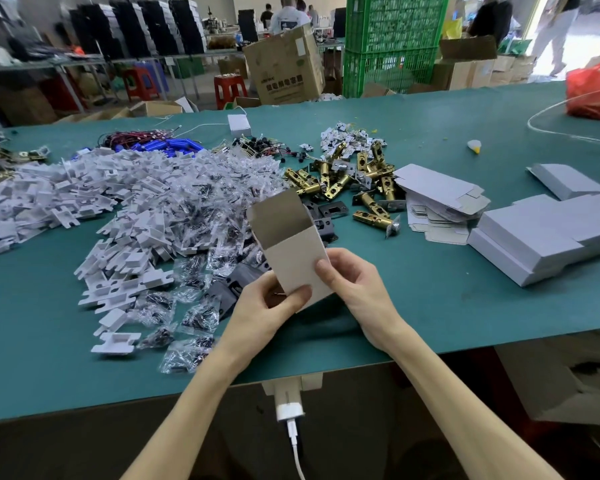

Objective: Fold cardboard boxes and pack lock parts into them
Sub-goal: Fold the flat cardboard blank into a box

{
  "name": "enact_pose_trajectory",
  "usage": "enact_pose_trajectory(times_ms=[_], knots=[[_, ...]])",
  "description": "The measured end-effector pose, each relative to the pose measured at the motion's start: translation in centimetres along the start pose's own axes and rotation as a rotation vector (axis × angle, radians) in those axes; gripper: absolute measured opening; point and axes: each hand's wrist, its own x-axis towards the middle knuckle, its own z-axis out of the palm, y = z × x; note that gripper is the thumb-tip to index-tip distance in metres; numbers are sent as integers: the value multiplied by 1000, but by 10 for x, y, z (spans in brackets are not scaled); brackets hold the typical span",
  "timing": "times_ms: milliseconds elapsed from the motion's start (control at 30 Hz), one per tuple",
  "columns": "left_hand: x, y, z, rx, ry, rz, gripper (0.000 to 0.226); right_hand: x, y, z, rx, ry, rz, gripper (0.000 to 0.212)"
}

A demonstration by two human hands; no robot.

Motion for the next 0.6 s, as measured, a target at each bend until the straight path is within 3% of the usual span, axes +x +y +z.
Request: enact_pose_trajectory(times_ms=[300,500,600], knots=[[0,-2,-7,-128,132,13,38,-1,2,2,-97,-60,58,36],[1,0,-6,-156,10,23,37,21,-9,-7,-2,163,41,38],[1,1,-6,-152,-4,13,36,60,-17,-30,-317,247,0,16]])
